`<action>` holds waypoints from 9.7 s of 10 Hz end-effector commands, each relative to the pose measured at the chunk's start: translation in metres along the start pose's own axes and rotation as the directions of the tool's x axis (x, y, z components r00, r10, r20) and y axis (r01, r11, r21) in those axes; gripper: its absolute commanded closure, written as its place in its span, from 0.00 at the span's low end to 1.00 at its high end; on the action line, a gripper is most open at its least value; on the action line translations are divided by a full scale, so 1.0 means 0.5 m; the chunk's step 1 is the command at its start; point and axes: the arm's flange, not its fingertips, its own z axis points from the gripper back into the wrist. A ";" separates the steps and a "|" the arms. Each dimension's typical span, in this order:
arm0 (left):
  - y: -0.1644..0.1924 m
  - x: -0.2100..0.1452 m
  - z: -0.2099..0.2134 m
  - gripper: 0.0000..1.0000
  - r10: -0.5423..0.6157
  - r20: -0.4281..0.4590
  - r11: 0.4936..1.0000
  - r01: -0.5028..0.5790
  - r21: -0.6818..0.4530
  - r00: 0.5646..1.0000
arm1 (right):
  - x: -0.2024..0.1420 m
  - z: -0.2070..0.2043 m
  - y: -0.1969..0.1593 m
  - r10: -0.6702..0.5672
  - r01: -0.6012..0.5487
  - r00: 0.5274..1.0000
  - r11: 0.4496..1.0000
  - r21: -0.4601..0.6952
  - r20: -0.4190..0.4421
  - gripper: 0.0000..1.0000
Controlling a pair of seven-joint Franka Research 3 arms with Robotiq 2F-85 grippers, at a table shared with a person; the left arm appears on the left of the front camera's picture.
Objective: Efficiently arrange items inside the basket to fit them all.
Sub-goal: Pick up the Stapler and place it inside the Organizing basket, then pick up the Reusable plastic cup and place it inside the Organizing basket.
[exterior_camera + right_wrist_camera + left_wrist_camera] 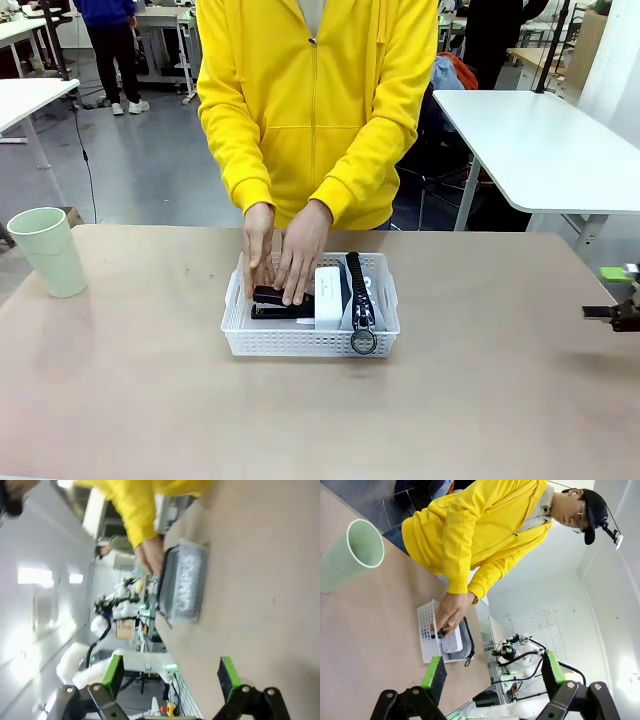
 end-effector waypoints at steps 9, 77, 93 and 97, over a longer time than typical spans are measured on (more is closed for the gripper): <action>-0.004 0.003 -0.001 0.00 -0.014 0.012 1.000 0.014 -0.025 1.000 | -0.023 0.016 0.009 0.088 -0.087 0.996 0.995 0.054 -0.029 0.00; 0.515 0.171 -0.303 0.00 -0.935 -0.293 0.199 0.979 0.037 0.201 | -0.023 0.016 0.009 0.088 -0.087 0.996 0.995 0.054 -0.029 0.00; 0.214 0.121 -0.249 0.65 -0.952 -0.105 0.298 0.949 -0.106 0.287 | -0.023 0.016 0.009 0.088 -0.087 0.996 0.995 0.054 -0.029 0.00; 0.001 0.029 -0.195 0.65 -0.978 -0.127 0.200 0.919 -0.339 0.166 | -0.023 0.016 0.009 0.088 -0.087 0.996 0.995 0.054 -0.029 0.00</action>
